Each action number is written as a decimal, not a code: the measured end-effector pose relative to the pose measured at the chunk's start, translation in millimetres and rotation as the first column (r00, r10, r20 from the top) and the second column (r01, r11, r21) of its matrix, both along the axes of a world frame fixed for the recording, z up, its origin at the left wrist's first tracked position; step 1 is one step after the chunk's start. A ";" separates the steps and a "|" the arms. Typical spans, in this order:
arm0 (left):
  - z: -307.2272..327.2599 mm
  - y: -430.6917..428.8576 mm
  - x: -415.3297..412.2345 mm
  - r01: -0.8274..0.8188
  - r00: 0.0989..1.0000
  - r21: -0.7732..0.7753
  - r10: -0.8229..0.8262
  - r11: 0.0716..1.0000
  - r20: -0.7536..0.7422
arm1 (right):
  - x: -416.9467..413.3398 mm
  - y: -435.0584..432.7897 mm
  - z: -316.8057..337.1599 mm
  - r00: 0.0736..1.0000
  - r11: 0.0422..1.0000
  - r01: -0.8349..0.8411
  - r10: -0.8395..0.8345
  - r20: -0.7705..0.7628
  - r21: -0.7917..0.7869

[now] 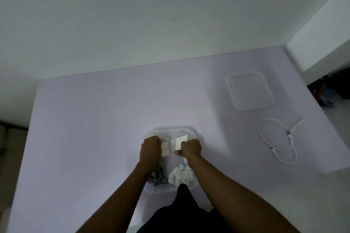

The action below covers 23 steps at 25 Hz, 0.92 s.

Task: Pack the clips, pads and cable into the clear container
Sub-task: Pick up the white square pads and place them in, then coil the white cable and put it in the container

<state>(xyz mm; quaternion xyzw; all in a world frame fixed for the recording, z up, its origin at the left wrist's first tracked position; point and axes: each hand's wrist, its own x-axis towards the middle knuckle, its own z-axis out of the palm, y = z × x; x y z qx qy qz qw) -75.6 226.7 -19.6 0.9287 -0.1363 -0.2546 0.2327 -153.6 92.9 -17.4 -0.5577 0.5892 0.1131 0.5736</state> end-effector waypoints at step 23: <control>51.8 -154.9 -44.7 0.229 0.973 -0.252 -0.224 0.940 0.047 | -129.8 -170.8 -26.7 0.986 0.870 0.160 -0.164 0.033 -0.466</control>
